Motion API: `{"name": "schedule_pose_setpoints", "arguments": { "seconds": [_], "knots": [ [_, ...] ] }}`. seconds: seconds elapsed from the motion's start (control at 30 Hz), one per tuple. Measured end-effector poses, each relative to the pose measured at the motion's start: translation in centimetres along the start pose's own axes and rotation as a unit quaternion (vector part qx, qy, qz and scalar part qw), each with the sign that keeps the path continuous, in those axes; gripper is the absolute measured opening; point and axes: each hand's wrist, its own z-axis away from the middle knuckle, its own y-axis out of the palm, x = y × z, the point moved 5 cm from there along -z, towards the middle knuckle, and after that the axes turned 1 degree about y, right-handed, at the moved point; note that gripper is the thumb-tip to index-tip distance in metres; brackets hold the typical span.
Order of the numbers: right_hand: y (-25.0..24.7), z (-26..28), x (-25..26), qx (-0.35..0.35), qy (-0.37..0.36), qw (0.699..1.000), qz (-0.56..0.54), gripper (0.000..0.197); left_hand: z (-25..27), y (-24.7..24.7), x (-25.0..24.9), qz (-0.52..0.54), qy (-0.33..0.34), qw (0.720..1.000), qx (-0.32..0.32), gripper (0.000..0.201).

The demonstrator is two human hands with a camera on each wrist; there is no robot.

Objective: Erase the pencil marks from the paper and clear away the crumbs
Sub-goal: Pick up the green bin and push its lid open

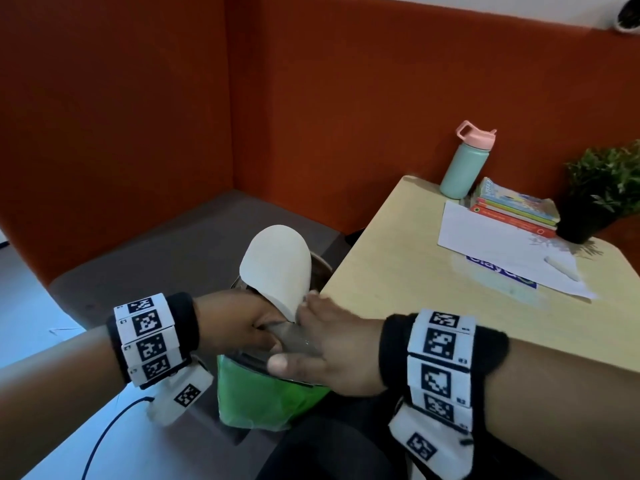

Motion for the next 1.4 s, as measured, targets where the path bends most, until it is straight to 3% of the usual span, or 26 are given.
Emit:
{"name": "schedule_pose_setpoints", "arguments": {
  "seconds": [0.07,0.13,0.2,0.27,0.3,0.37,0.43,0.5,0.57,0.6,0.67,0.73,0.8,0.9,0.97,1.0,1.03,1.07,1.1,1.13,1.2,1.27,1.4],
  "knots": [
    [-1.3,0.5,0.1,-0.014,-0.014,0.999,-0.046,0.091,0.0,0.1,0.2,0.006,0.007,1.0,0.004,0.01],
    [-3.1,1.1,-3.7,-0.029,0.092,0.994,-0.053,0.11,0.0,0.0,0.5,0.011,0.002,1.0,0.004,0.01],
    [-4.0,2.1,-9.2,-0.015,0.249,0.968,0.005,0.123,-0.1,0.1,0.9,0.006,-0.005,1.0,0.0,0.012],
    [-4.0,2.4,-12.1,0.0,0.33,0.943,0.039,0.136,0.0,0.0,1.0,-0.003,-0.009,1.0,-0.002,0.012],
    [-3.3,1.9,-12.2,0.007,0.338,0.941,0.032,0.139,-0.1,0.0,0.9,-0.006,-0.011,1.0,0.001,0.01],
    [-1.0,0.3,-9.6,-0.024,0.286,0.957,0.03,0.13,-0.1,0.2,0.8,-0.006,-0.013,1.0,0.005,0.011],
    [0.7,0.1,-3.8,-0.007,0.142,0.99,0.006,0.109,-0.1,0.1,0.2,0.002,-0.012,1.0,0.008,0.018],
    [-0.1,0.7,0.0,0.02,0.027,0.999,-0.037,0.085,0.0,0.0,-0.1,0.007,-0.003,1.0,0.004,0.014],
    [-2.1,0.2,-1.4,-0.035,0.02,0.996,-0.083,0.08,0.2,0.0,0.0,0.009,-0.007,1.0,0.008,0.005],
    [-3.2,-0.3,-3.4,-0.057,0.051,0.995,-0.07,0.09,0.4,0.0,0.1,0.01,-0.019,1.0,0.011,0.004],
    [-3.9,-0.9,-7.5,-0.03,0.185,0.982,-0.004,0.101,0.6,-0.1,0.4,0.015,-0.029,0.999,0.006,0.016],
    [-3.2,-1.7,-8.7,-0.03,0.228,0.973,0.034,0.1,0.6,0.0,0.5,0.01,-0.035,0.999,0.007,0.022],
    [-1.9,-1.8,-5.9,-0.04,0.153,0.987,0.043,0.096,0.5,0.1,0.4,0.01,-0.037,0.999,0.007,0.034],
    [-0.4,1.1,0.1,0.022,-0.068,0.996,-0.054,0.063,0.4,0.3,0.4,0.011,-0.027,1.0,0.004,0.022],
    [-2.0,2.8,-0.2,0.01,-0.082,0.984,-0.16,0.041,0.6,0.2,0.5,0.019,-0.029,0.999,0.001,0.028],
    [-2.8,2.8,-2.2,-0.018,-0.042,0.986,-0.159,0.06,0.7,0.2,0.5,0.021,-0.034,0.999,0.005,0.035],
    [-3.1,2.8,-5.2,-0.029,0.048,0.993,-0.106,0.093,0.6,0.3,0.7,0.018,-0.031,0.999,0.006,0.04],
    [-3.2,3.1,-8.4,-0.012,0.171,0.984,-0.041,0.112,0.6,0.3,0.6,0.01,-0.033,0.999,0.006,0.039],
    [-2.8,3.3,-10.5,0.005,0.257,0.966,0.008,0.117,0.5,0.4,0.7,0.006,-0.029,1.0,0.004,0.034],
    [-2.3,3.3,-11.5,0.011,0.296,0.954,0.046,0.118,0.4,0.3,0.5,0.002,-0.029,1.0,0.003,0.029],
    [-0.6,2.2,-10.0,-0.014,0.29,0.956,0.051,0.129,0.2,0.3,0.3,-0.003,-0.023,1.0,0.001,0.023],
    [1.1,0.0,-6.2,-0.052,0.221,0.973,0.042,0.136,0.1,0.3,-0.1,-0.002,-0.023,1.0,0.007,0.021],
    [0.6,-1.5,-0.2,-0.034,0.064,0.996,-0.042,0.121,0.1,0.1,-0.6,0.004,-0.004,1.0,0.004,0.03]
  ]
}}
